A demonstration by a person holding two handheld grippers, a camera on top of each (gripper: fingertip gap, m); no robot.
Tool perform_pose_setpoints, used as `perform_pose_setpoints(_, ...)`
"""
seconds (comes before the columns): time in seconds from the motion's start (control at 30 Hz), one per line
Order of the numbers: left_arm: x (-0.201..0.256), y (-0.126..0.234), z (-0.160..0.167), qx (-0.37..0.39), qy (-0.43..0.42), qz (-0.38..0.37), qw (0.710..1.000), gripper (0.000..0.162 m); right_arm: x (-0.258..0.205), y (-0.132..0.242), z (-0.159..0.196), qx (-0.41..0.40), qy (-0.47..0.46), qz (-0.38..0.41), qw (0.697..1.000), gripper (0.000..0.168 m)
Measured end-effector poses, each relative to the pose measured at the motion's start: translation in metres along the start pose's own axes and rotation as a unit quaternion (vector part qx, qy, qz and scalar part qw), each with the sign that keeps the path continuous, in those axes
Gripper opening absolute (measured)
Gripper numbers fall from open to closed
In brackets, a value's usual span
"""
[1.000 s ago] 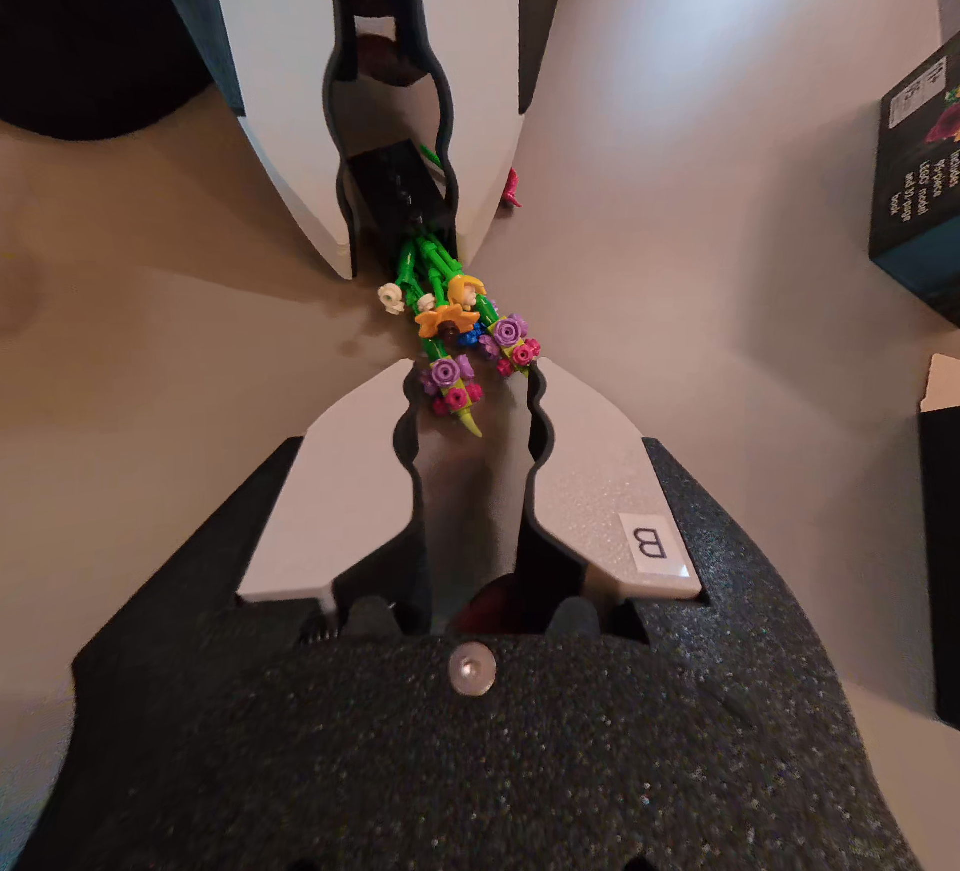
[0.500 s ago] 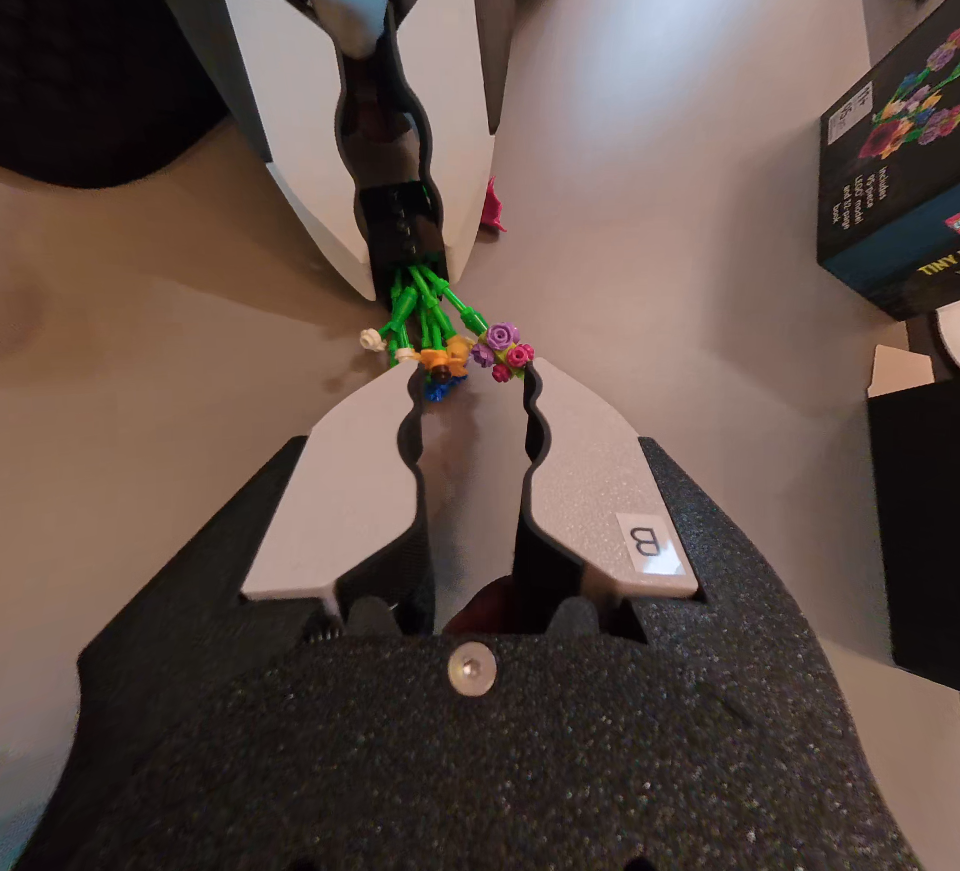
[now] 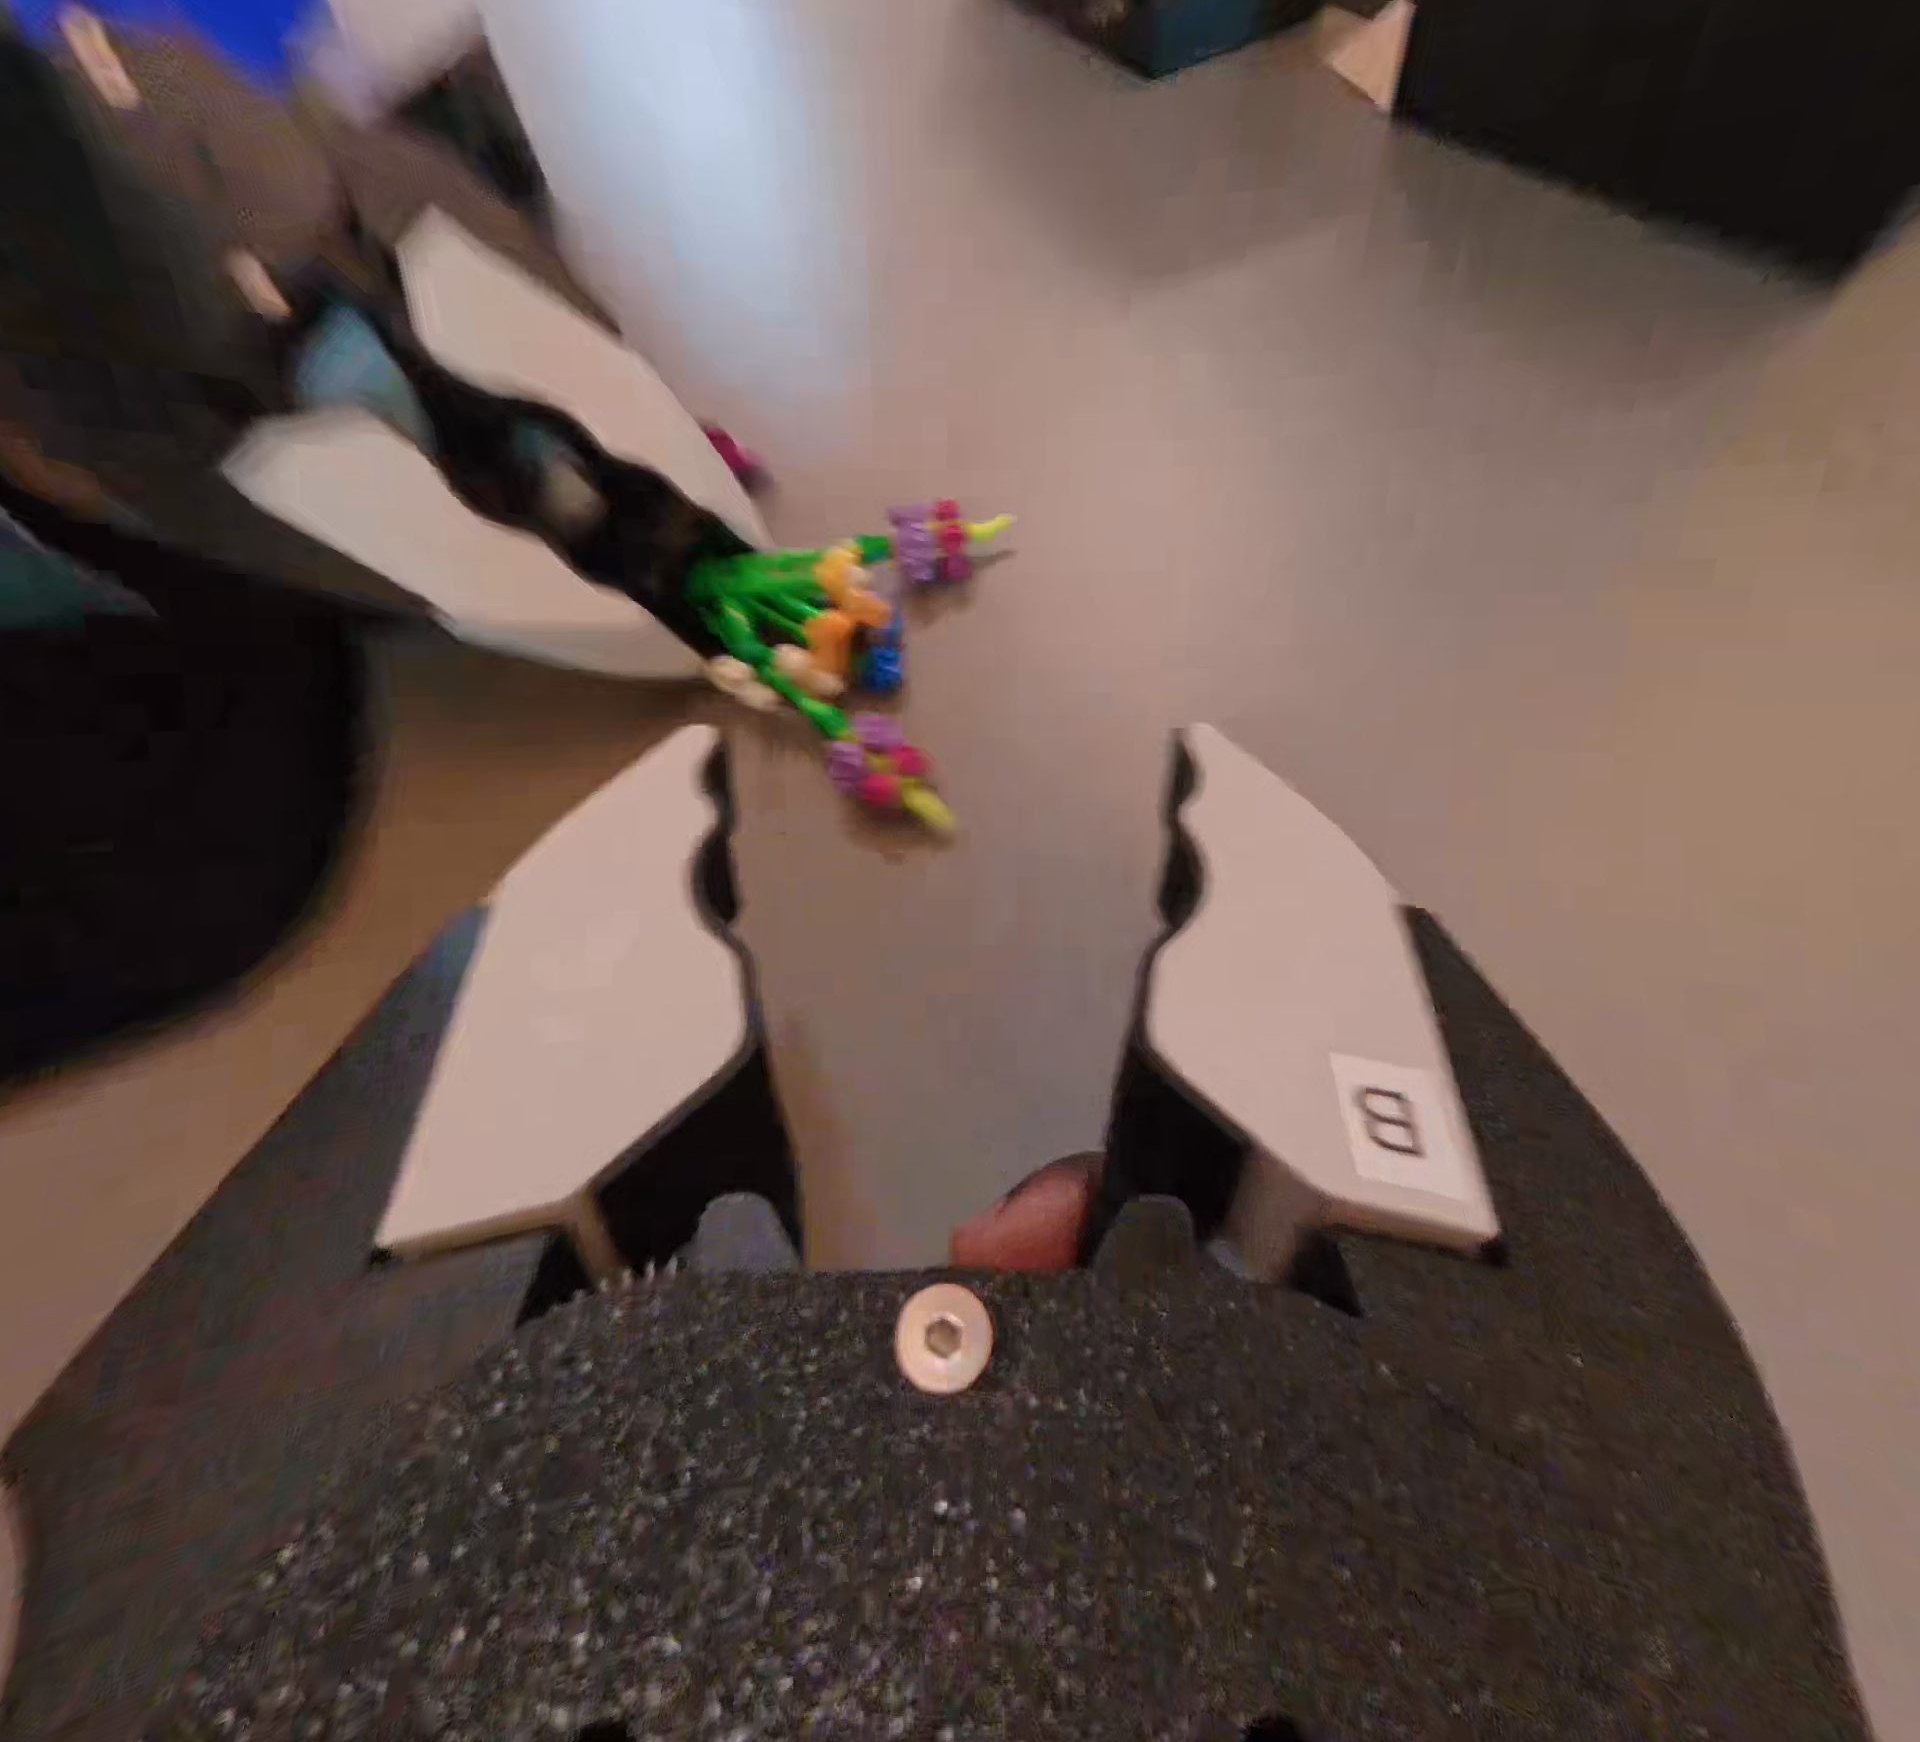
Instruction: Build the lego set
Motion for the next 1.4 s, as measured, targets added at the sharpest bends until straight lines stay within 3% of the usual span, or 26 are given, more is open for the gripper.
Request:
perform_pose_setpoints(0.03, 0.000, 0.000, 0.000, 0.000, 0.000, 0.000, 1.000, 0.028, -0.011, 0.004, 0.004, 0.030, -0.100, -0.021, 0.994, 0.101)
perform_pose_setpoints(0.1, 0.000, 0.000, 0.000, -0.001, 0.000, 0.001, 1.000, 0.028, -0.030, 0.006, 0.014, 0.084, -0.228, -0.045, 0.969, 0.114)
perform_pose_setpoints(0.23, 0.000, 0.000, 0.000, -0.006, -0.001, 0.001, 1.000, 0.028, -0.056, -0.010, 0.013, 0.097, -0.201, 0.014, 0.975, 0.147)
perform_pose_setpoints(0.27, 0.000, 0.000, 0.000, -0.006, -0.002, 0.000, 1.000, 0.028, -0.062, -0.019, 0.012, 0.089, -0.182, 0.019, 0.979, 0.148)
perform_pose_setpoints(0.4, -0.001, 0.000, 0.000, -0.005, 0.006, 0.005, 1.000, 0.028, -0.066, -0.039, 0.000, 0.094, -0.171, 0.013, 0.981, 0.148)
perform_pose_setpoints(0.57, -0.002, 0.000, 0.001, 0.002, 0.010, 0.009, 1.000, 0.028, -0.058, -0.038, -0.003, 0.102, -0.191, -0.002, 0.976, 0.136)
perform_pose_setpoints(0.83, -0.003, 0.001, 0.001, 0.023, 0.001, 0.000, 1.000, 0.028, -0.042, -0.033, -0.006, 0.121, -0.231, -0.006, 0.965, 0.103)
perform_pose_setpoints(1.17, -0.004, 0.007, -0.004, 0.062, -0.011, -0.019, 0.998, 0.028, -0.047, -0.021, -0.026, 0.154, -0.213, -0.026, 0.964, 0.102)
perform_pose_setpoints(1.4, -0.004, 0.021, -0.016, 0.148, -0.017, -0.033, 0.988, 0.027, -0.056, -0.009, -0.050, 0.181, -0.186, -0.031, 0.965, 0.100)
Point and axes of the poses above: each gripper's, where its closed fingertips meet, y back along the fingers, z out of its underside, x = y × z across the jaws, the point moved 4 cm from there along y, back along the fingers, and after that the axes turned 8 degrees about z, right-handed, at the moved point
